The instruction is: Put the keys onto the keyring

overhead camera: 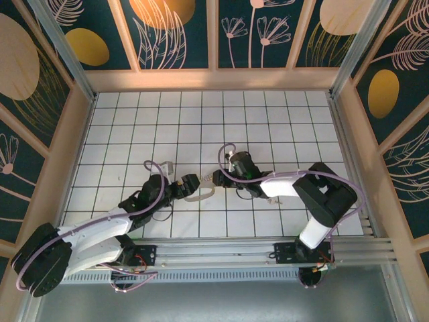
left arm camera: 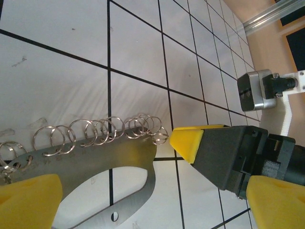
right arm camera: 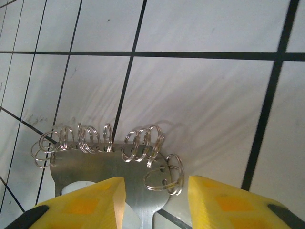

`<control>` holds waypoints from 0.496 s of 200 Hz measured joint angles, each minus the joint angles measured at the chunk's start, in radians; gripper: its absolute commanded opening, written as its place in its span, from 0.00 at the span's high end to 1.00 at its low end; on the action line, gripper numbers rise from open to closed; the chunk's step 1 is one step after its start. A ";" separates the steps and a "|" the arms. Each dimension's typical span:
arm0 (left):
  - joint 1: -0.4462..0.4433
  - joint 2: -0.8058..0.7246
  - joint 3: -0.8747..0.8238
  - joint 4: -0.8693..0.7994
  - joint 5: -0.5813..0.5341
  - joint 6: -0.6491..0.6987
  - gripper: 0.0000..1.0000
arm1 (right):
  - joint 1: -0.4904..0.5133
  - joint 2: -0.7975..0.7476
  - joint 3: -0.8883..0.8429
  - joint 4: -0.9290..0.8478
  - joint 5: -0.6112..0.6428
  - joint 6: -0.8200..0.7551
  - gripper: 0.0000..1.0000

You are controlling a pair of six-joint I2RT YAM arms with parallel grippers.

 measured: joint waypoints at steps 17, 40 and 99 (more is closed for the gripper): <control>0.000 -0.007 -0.008 -0.003 0.000 -0.002 0.01 | 0.002 0.010 0.006 0.000 0.000 0.000 0.63; 0.000 0.002 -0.018 -0.002 0.004 -0.005 0.01 | 0.002 0.023 0.008 0.000 0.000 -0.003 0.66; 0.000 0.099 -0.036 0.044 0.009 -0.008 0.01 | 0.002 0.045 0.016 -0.002 0.000 -0.005 0.78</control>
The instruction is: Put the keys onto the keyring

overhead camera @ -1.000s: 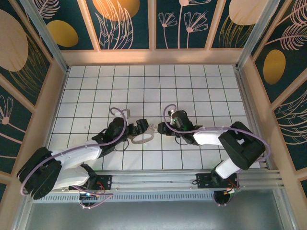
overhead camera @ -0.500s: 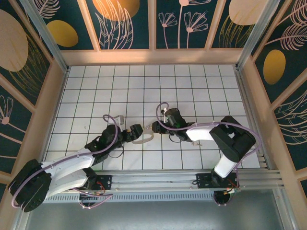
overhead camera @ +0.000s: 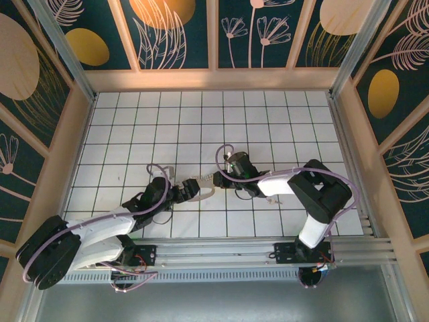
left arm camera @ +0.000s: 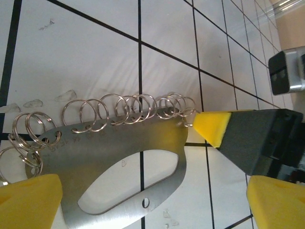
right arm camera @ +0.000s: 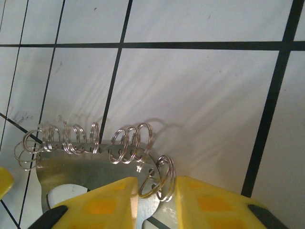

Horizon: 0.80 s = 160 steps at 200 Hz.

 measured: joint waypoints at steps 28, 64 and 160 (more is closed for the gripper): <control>0.000 0.048 0.000 0.032 -0.001 0.000 0.01 | 0.000 0.000 0.003 -0.004 0.003 -0.008 0.89; 0.000 0.096 0.010 0.049 -0.017 0.016 0.01 | 0.000 0.000 0.003 -0.007 0.008 -0.014 0.97; 0.011 0.317 0.181 0.084 -0.071 0.134 0.01 | 0.000 -0.087 -0.091 -0.005 0.032 0.049 1.00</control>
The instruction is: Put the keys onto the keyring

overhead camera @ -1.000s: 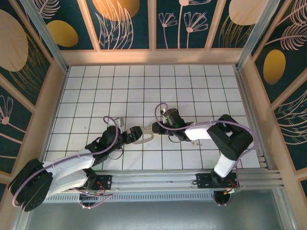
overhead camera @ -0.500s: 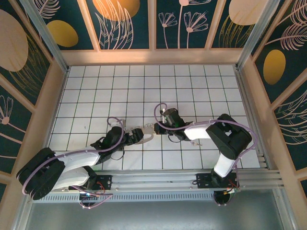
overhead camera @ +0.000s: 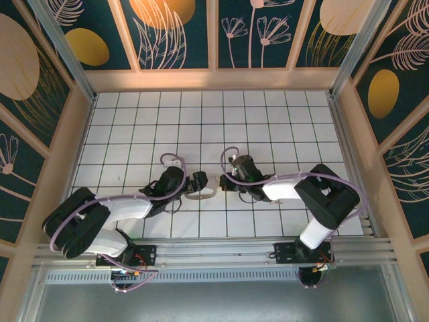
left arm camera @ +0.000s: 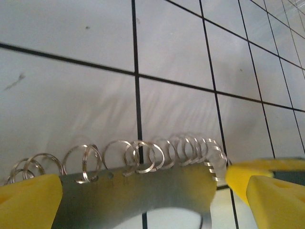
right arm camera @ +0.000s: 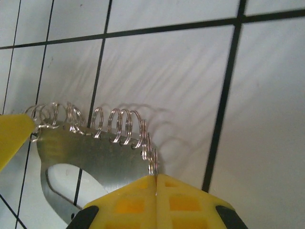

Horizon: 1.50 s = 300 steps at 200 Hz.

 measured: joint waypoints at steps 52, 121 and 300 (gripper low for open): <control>0.021 0.182 0.144 0.055 0.026 0.062 0.01 | 0.006 -0.086 -0.105 0.045 0.017 0.119 0.98; 0.093 0.317 0.304 0.076 0.107 0.144 0.01 | 0.102 -0.243 -0.132 0.013 0.029 0.157 0.48; 0.112 -0.047 0.251 -0.008 0.190 0.178 0.01 | 0.137 -0.163 -0.099 -0.106 -0.005 -0.094 0.38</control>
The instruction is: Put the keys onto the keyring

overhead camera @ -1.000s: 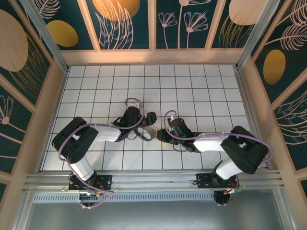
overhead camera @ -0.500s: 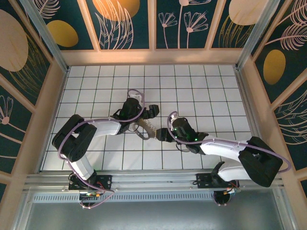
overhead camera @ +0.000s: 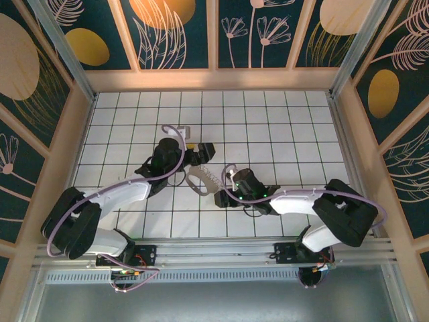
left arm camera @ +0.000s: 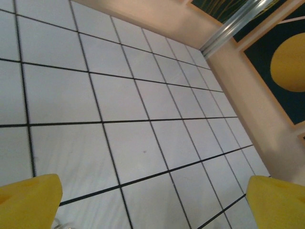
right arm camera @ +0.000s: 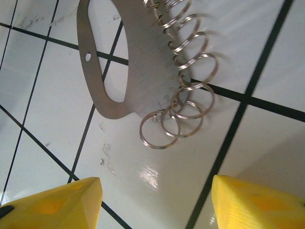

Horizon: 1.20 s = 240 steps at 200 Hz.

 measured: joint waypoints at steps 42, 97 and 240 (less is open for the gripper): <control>0.000 -0.057 -0.051 -0.040 -0.039 -0.003 0.01 | 0.014 0.058 0.045 0.023 -0.006 0.000 0.38; 0.000 -0.093 -0.075 -0.052 -0.056 -0.007 0.01 | 0.014 0.101 0.098 0.023 0.002 -0.006 0.39; 0.000 -0.106 -0.105 -0.050 -0.056 -0.011 0.01 | 0.016 0.113 0.140 -0.012 0.045 -0.173 0.50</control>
